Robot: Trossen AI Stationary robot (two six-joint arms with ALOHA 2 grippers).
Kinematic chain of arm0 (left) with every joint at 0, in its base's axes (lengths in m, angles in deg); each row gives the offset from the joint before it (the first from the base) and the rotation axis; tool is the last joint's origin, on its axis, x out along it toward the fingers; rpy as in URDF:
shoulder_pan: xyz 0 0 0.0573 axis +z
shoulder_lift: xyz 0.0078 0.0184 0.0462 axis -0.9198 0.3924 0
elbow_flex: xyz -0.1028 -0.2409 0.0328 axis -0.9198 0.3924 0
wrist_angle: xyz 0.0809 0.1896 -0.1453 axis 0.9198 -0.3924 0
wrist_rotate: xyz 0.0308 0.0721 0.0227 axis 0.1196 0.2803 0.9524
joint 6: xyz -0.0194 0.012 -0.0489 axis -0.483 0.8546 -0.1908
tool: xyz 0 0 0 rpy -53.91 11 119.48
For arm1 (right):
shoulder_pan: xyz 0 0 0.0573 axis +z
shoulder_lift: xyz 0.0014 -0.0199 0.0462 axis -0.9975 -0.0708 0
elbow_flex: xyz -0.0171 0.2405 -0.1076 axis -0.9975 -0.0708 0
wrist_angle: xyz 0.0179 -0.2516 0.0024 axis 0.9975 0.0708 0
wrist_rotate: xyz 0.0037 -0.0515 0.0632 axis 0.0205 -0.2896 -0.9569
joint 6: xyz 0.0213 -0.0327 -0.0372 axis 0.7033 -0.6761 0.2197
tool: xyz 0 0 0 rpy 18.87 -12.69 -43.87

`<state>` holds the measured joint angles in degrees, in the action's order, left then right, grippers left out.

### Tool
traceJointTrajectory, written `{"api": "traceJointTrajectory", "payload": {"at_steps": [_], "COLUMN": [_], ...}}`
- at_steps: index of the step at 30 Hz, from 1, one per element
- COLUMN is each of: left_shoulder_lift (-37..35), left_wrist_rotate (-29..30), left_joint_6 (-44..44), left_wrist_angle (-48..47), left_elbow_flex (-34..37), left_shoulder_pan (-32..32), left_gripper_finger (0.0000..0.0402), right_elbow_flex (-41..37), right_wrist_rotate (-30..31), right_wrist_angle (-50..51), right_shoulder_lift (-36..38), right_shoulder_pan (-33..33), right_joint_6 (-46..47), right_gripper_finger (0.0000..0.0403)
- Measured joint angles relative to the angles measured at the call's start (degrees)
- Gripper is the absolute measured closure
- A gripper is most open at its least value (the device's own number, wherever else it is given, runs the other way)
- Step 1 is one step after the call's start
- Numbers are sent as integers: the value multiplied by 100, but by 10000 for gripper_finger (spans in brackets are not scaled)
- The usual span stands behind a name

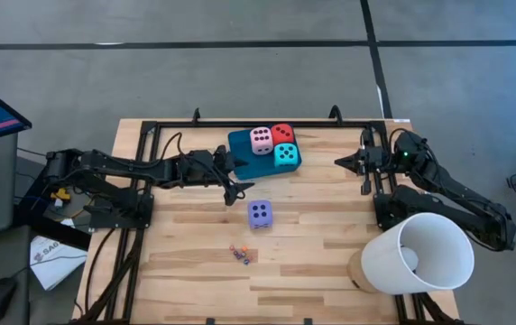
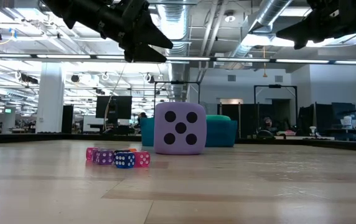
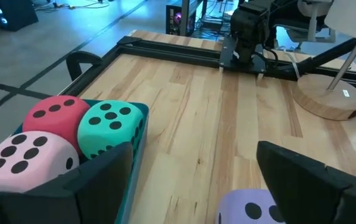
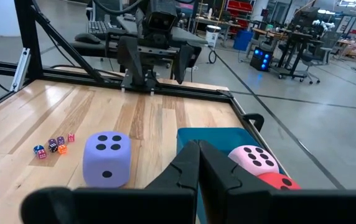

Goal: Pick & Place Dice
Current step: Put the large purple dice into the blue bin

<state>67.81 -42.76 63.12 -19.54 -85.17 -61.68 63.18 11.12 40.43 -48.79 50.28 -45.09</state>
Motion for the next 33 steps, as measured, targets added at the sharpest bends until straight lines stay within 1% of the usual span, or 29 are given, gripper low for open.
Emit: {"api": "traceJointTrajectory", "payload": {"at_steps": [7, 9, 17, 24, 33], "left_shoulder_lift": [0, 0, 0, 0, 0], "left_wrist_rotate": [19, 26, 40, 49, 48], "left_joint_6": [-1, 1, 0, -17, -19], "left_wrist_angle": [68, 114, 173, 133, 138], "left_elbow_flex": [0, 0, 0, 0, 0], "left_shoulder_pan": [2, 2, 2, 1, 2], "left_gripper_finger": [11, 4, 3, 11, 8], "right_elbow_flex": [0, 0, 0, 0, 0], "right_wrist_rotate": [1, -1, -1, 1, -1], "right_wrist_angle": [2, 1, 1, 2, 2], "right_shoulder_lift": [1, 1, 1, 0, 2], "right_shoulder_pan": [0, 0, 0, 0, 0], "right_joint_6": [0, 0, -2, -2, -1], "right_gripper_finger": [403, 403, 403, 403, 403]}}
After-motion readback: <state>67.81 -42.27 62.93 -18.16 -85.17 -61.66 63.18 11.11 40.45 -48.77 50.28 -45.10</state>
